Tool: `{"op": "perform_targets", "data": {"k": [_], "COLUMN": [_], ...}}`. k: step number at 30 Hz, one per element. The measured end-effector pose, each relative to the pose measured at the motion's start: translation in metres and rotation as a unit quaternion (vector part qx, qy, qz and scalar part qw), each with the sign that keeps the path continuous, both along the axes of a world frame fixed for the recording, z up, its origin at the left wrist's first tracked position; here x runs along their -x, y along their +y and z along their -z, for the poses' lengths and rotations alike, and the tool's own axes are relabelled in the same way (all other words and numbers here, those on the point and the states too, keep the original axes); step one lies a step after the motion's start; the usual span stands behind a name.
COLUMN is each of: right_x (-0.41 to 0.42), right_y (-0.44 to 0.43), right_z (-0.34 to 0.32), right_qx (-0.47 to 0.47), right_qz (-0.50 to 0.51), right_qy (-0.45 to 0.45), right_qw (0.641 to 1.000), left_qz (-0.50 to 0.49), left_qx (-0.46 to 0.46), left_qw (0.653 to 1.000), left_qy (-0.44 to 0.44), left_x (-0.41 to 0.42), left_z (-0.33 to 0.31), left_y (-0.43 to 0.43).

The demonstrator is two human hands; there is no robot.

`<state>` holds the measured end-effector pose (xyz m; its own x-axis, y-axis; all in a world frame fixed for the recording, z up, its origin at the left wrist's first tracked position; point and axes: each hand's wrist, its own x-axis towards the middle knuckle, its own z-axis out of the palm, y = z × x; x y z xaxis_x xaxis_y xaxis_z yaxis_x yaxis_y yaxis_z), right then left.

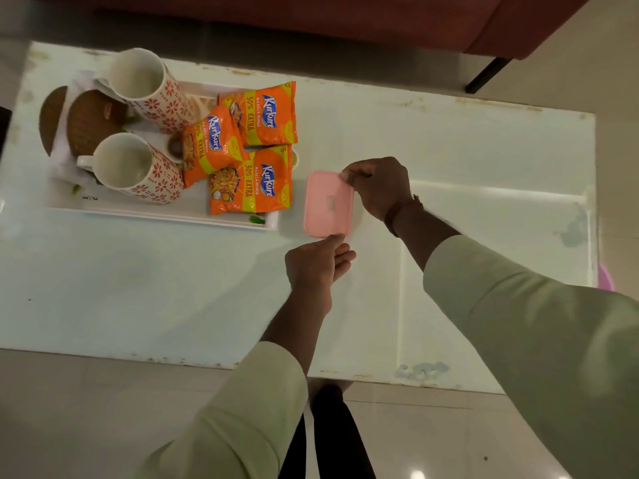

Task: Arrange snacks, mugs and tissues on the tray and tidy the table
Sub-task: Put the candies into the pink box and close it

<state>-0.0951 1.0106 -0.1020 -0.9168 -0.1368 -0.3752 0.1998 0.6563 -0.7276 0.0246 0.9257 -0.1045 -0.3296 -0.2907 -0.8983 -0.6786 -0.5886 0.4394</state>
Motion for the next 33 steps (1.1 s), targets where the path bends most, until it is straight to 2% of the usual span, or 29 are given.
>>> {"op": "perform_targets", "data": {"k": [8,11,14,19,23,33], "right_x": [-0.016,-0.024,-0.032,-0.052,-0.065,-0.076], "right_y": [0.007,0.011,0.009,0.000,-0.007,-0.018], "right_z": [-0.010,-0.019,-0.021,-0.009,0.001,-0.002], "right_qx": [0.052,0.024,0.005,0.050,0.055,0.012], "right_qz": [0.092,0.096,0.091,0.196,0.235,0.236], "right_qy": [-0.055,-0.063,-0.112,-0.138,-0.122,-0.063], "right_qw": [0.993,0.993,0.990,0.970,0.963,0.970], "left_qz": [0.068,0.092,0.092,0.098,0.141,0.205], "left_qx": [-0.010,0.044,0.124,0.202,0.261,0.296], "left_qw": [0.997,0.993,0.987,0.973,0.953,0.930], "left_qy": [-0.029,-0.052,-0.035,0.041,0.059,0.072], "left_x": [-0.004,-0.009,-0.008,-0.007,-0.004,-0.005], "left_z": [-0.007,-0.012,-0.012,-0.009,-0.002,0.006], "left_y": [-0.008,-0.019,-0.031,-0.039,-0.042,-0.048]}}
